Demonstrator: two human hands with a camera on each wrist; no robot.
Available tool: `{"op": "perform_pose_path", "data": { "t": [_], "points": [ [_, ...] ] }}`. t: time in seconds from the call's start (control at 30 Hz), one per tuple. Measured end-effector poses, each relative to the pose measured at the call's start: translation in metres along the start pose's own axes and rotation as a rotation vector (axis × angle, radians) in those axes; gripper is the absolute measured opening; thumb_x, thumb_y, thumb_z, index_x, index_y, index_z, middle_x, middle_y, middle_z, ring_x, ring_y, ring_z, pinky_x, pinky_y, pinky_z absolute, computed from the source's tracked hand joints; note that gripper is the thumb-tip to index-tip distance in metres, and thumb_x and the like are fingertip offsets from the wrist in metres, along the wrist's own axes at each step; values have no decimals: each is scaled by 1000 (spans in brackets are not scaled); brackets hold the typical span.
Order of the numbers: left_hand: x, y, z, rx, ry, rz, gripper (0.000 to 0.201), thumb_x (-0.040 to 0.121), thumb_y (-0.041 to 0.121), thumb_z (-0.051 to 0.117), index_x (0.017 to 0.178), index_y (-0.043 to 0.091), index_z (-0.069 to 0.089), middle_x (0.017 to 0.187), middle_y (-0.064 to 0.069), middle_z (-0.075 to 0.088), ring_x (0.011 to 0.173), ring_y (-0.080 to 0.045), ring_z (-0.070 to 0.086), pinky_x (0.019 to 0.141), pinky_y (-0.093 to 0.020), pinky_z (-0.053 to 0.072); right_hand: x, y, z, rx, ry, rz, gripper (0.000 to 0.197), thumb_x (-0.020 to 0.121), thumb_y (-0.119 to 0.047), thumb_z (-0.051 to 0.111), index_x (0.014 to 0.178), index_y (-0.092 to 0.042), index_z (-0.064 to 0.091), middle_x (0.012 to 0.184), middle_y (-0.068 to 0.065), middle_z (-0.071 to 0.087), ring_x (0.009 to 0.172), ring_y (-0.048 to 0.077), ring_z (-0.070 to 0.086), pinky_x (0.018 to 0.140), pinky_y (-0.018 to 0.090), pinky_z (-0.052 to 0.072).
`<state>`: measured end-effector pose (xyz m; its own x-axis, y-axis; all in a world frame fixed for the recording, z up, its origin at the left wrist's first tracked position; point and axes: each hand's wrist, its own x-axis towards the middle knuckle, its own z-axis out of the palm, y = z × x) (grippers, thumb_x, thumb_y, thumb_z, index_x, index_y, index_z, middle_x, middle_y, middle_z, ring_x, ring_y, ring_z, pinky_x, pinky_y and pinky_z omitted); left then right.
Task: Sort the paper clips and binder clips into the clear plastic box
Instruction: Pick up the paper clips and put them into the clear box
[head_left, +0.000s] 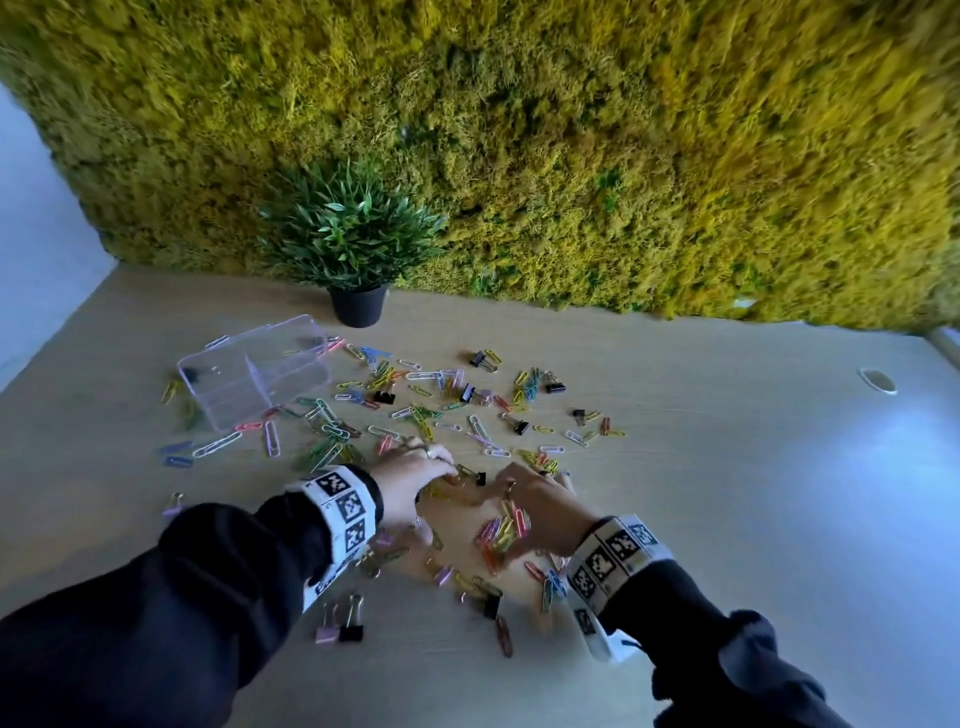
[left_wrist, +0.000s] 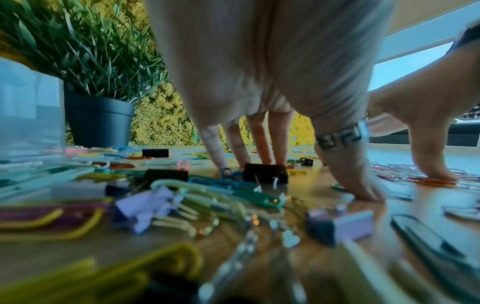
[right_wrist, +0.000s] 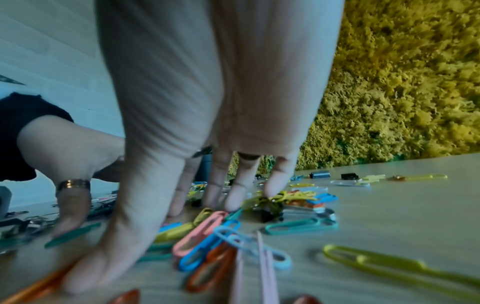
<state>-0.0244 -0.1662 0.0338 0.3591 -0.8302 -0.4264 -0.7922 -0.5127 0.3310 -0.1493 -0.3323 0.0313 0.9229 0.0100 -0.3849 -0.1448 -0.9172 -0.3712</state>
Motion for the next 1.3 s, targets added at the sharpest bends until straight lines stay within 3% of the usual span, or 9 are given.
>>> {"op": "perform_pose_path", "data": {
  "t": [0.23,0.37,0.57,0.67,0.8,0.93,1.13,1.23,1.3],
  "points": [
    [5,3,4,-147,160,-43,24,78,20,71,102,17,67,113,0,62,106,-16,55,92,-28,42,7,-2,-5,255,-2,-28,22,77,-7,70,99,-5,70,72,-11,57,59,-10,47,58,2,38],
    [7,9,2,-74,86,-76,23,87,17,60,110,12,59,117,-8,60,107,-21,56,89,-29,43,14,-3,-4,133,-33,-26,20,84,-9,63,103,-3,66,99,8,69,68,-3,54,60,-3,38],
    [4,14,-2,-50,-27,-101,24,94,13,45,118,9,48,121,-8,53,103,-21,55,83,-31,45,13,-5,-4,110,24,14,21,88,-9,57,108,-2,63,102,9,67,89,18,63,82,23,47],
    [-5,10,-13,-593,-26,-164,14,96,14,41,105,11,51,97,-1,52,78,-14,54,65,-24,49,4,10,-9,617,85,65,14,89,-3,54,101,0,62,76,-2,58,60,-4,56,64,15,49],
    [-12,5,-14,-1548,-66,-129,25,93,10,27,74,13,42,70,-1,43,55,-10,43,49,-21,43,-15,21,-7,1656,137,212,15,90,5,45,97,2,58,94,13,60,60,8,64,59,21,57],
    [-8,10,-4,-1769,-71,-173,26,84,13,24,62,17,39,58,1,41,42,-10,35,38,-16,31,-19,24,5,2013,76,351,25,93,-3,40,110,6,56,80,14,63,62,15,61,56,21,56],
    [-11,19,-1,-1143,78,-161,38,87,3,23,52,16,33,47,5,31,47,-14,23,44,-21,22,-14,8,7,1336,182,496,33,93,-5,28,66,-16,42,53,-4,38,35,3,33,34,17,31],
    [-14,19,1,-629,77,-126,36,95,26,39,64,12,48,57,3,39,57,-14,37,59,-24,31,-24,-3,9,425,158,413,29,96,-41,36,91,-15,49,86,4,59,73,14,58,75,30,49],
    [-17,19,2,-361,-5,-77,26,87,39,57,95,15,59,61,6,39,55,-9,36,55,-22,29,-32,-11,12,87,113,391,70,82,-69,39,120,-10,41,110,8,62,95,25,62,79,35,47]
  ]
}}
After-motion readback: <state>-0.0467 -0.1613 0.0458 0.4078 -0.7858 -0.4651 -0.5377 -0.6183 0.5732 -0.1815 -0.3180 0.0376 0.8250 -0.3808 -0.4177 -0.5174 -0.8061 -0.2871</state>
